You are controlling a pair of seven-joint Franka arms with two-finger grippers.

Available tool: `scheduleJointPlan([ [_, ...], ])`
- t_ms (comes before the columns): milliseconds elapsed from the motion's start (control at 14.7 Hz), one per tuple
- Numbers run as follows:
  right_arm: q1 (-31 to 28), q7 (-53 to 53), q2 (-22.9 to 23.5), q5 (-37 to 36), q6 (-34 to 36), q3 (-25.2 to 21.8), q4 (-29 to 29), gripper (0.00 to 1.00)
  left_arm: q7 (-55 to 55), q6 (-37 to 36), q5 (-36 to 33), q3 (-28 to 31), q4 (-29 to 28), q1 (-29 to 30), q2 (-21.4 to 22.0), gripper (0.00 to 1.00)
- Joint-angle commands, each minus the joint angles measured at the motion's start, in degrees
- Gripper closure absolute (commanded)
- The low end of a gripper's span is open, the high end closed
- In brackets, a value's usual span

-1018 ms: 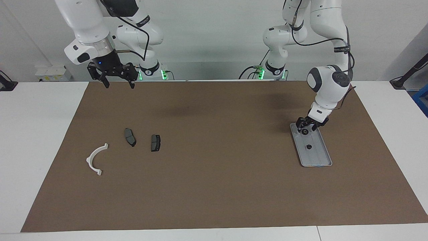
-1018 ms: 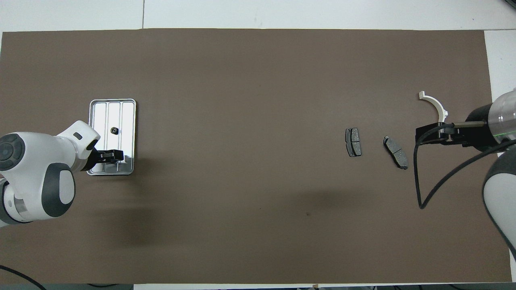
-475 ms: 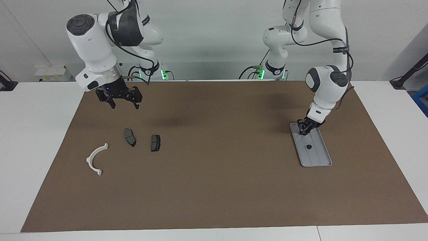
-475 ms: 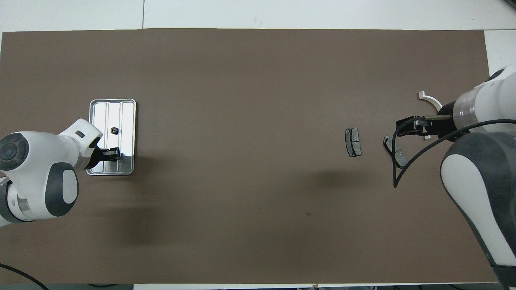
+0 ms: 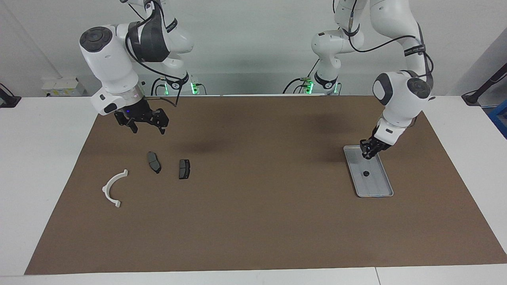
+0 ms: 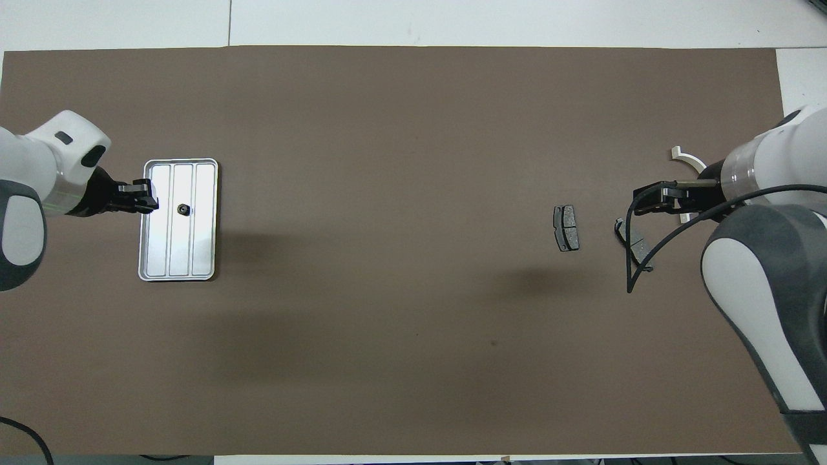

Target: Place bearing gear from tray to pile

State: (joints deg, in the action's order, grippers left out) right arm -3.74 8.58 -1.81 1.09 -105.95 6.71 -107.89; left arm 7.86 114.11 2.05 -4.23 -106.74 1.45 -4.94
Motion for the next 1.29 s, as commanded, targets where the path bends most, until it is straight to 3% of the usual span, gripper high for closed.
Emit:
scheduleJointPlan([
  [0,-1.44,0.12,-0.57,1.11,-0.75,0.24,-0.57,0.00,14.50,-3.37,-4.22,0.54,7.77,-9.33,-4.99,1.00],
  [271,-2.06,-0.05,-0.57,1.11,-1.10,0.23,-0.57,0.00,29.55,-2.58,-5.13,0.45,7.51,-20.76,-5.17,1.00],
  [543,-2.67,-1.28,-0.57,1.02,-1.18,0.23,-0.48,0.00,39.85,2.85,-5.30,0.63,8.04,-28.86,-12.18,1.00],
  [678,-2.68,-1.37,-0.13,1.02,-1.36,0.23,-0.48,0.00,43.72,6.89,-6.61,0.63,7.86,-30.19,-15.61,1.00],
  [1221,0.04,1.26,7.34,0.32,-9.44,0.32,-0.57,0.00,46.37,14.47,-7.32,0.63,7.33,-30.89,-20.11,1.00],
])
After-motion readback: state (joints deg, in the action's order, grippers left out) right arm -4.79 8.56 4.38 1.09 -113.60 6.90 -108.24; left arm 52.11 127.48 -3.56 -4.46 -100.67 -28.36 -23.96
